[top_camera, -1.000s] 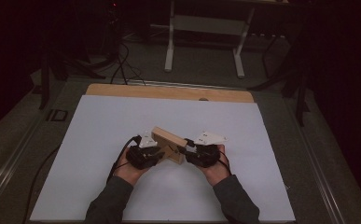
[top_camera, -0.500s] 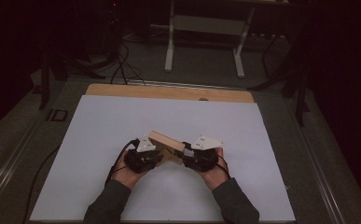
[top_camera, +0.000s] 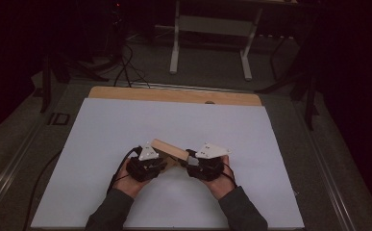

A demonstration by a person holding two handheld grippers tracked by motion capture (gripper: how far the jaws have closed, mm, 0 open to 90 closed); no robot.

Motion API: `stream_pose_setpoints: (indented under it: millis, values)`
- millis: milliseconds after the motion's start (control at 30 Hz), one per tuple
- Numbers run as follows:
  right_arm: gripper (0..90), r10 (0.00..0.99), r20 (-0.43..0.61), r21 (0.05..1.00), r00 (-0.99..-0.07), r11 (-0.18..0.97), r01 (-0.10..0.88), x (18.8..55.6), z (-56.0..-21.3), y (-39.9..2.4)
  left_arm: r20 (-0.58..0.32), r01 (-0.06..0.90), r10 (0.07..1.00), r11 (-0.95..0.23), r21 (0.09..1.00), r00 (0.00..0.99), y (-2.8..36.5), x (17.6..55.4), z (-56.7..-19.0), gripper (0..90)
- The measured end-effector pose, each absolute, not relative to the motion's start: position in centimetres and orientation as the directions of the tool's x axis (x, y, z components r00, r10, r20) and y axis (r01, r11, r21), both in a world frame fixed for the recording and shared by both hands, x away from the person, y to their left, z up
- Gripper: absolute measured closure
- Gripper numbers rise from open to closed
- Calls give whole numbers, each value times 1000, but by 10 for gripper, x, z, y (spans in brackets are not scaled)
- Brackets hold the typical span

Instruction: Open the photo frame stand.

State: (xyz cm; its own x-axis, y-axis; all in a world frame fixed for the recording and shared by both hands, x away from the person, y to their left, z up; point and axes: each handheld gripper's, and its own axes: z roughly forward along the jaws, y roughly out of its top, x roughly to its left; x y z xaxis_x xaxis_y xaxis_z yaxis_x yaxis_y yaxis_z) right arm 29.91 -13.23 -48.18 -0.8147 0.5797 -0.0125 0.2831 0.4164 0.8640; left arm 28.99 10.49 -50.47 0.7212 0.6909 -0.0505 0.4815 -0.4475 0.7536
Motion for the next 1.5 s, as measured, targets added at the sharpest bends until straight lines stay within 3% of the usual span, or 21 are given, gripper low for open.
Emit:
stream_pose_setpoints:
  millis: [767,1100,1500]
  values:
    - [495,546,-73,850,-834,471,234,284,-485,-126,-68,486,681,-445,752,729,109,281,-513,721]
    - [464,543,-49,848,-838,467,253,287,-487,-127,-81,500,698,-421,757,711,115,282,-513,622]
    - [389,539,-43,844,-841,470,258,288,-488,-126,-92,498,706,-395,772,702,124,280,-509,579]
